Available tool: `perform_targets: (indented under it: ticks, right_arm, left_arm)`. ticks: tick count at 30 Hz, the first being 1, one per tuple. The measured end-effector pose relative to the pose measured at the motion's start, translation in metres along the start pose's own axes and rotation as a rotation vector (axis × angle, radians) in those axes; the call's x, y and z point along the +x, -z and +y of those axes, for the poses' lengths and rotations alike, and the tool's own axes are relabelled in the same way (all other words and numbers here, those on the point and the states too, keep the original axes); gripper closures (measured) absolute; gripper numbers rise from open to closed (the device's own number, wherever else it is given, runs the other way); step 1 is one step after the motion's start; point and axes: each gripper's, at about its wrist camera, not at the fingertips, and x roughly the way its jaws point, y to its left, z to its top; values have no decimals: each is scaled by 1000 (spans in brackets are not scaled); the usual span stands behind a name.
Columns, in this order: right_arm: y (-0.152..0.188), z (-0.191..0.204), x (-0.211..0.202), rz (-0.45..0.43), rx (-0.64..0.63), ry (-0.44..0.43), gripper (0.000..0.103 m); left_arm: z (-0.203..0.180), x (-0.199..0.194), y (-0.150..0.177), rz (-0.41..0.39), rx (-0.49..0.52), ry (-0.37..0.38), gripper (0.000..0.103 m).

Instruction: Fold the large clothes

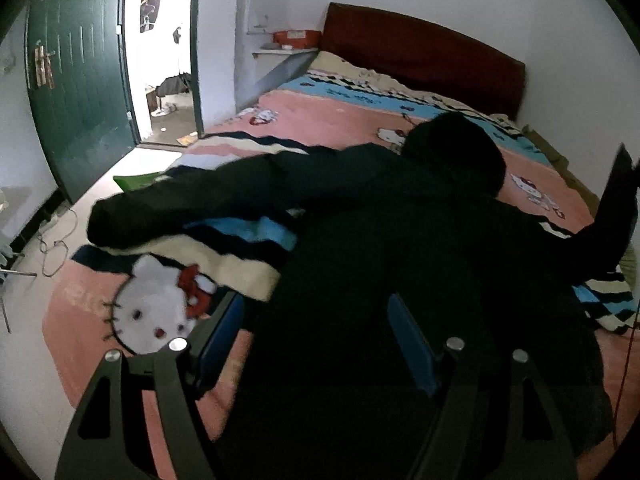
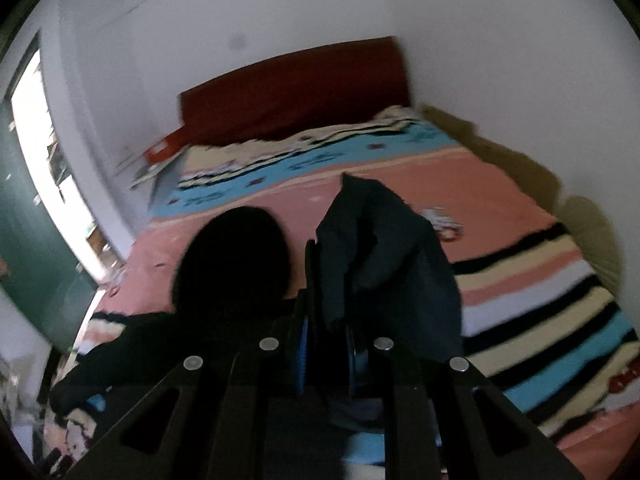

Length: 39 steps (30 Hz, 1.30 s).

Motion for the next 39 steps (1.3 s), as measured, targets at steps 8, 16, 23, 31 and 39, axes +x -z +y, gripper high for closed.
perform_targets:
  ticks: [8,16,23,31,39]
  right_arm:
    - [27,125,66,82,-92,-133,98]
    - [90,218,122,188,-242,-202,98]
    - [116,219,133,228,-246,-178,97]
    - [106,159,111,193,-245,-73,74]
    - [88,74,82,147,-241,33,63]
  left_arm:
    - [45,18,-19,-16,-30,-56,30]
    - [73,41,-8,31,-70,-74,30]
    - [67,50,-7,36,-35,-72,30]
    - [25,60,-23,60,55,-30,30]
    - [-72,73,-50,68,180,101,30]
